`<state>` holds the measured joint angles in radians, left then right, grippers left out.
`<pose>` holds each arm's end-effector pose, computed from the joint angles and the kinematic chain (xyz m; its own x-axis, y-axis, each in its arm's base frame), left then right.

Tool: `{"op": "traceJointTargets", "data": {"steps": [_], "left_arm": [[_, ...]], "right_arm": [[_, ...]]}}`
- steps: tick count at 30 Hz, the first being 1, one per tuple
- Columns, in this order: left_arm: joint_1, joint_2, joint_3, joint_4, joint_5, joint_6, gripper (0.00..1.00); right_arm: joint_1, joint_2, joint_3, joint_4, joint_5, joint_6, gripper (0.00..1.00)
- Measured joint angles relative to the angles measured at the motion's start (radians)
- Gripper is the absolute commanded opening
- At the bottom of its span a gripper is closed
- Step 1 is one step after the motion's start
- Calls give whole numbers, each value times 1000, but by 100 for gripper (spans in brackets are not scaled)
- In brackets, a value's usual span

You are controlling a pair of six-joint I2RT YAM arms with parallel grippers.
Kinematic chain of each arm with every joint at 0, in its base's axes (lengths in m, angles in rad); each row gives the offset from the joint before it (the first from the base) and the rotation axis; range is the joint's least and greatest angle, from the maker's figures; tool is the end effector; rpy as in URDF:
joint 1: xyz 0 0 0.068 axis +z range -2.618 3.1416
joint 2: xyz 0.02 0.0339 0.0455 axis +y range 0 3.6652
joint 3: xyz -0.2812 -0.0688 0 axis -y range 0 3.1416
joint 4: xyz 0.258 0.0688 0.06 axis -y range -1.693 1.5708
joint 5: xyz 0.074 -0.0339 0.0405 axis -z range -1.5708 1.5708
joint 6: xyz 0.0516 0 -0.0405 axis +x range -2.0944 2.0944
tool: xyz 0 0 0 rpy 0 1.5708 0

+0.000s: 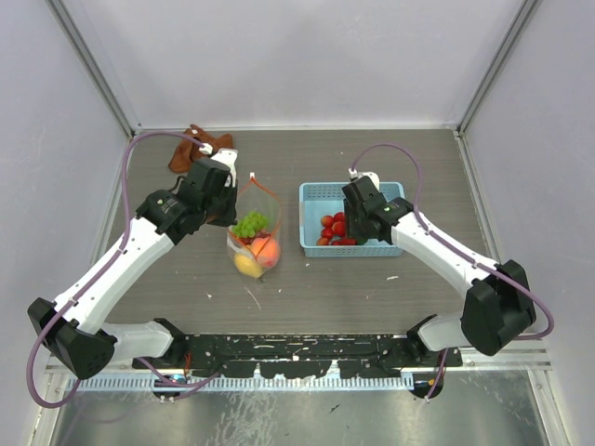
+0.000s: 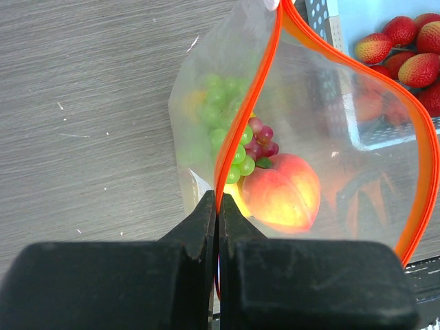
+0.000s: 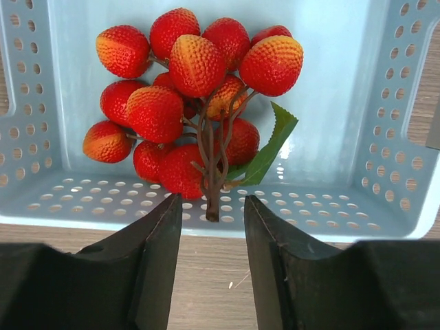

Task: Place the food in the zip-top bag and seal the zipper
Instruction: Pick up the fake fruit from the bin.

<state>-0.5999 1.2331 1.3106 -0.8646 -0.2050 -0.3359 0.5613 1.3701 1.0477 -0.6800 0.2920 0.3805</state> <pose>0.2266 -0.1422 0.3704 -0.6951 0.0844 -0.7140 0.2172 0.9713 -0.0965 0.2569 0.1440 0.2602 -0.8030 -0.0848 -0.5899 -0.0865 0.9959 -0.0253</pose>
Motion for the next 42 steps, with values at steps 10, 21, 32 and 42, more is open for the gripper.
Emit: {"op": "traceJointTargets", "data": {"steps": [10, 21, 32, 42], "left_arm": [[0, 0, 0, 0, 0, 0, 0], [0, 0, 0, 0, 0, 0, 0], [0, 0, 0, 0, 0, 0, 0], [0, 0, 0, 0, 1, 0, 0]], "right_arm": [[-40, 54, -42, 101, -15, -12, 36], [-45, 66, -49, 143, -24, -39, 32], [-45, 66, -41, 139, -35, -66, 0], [-45, -1, 45, 54, -27, -77, 1]]}}
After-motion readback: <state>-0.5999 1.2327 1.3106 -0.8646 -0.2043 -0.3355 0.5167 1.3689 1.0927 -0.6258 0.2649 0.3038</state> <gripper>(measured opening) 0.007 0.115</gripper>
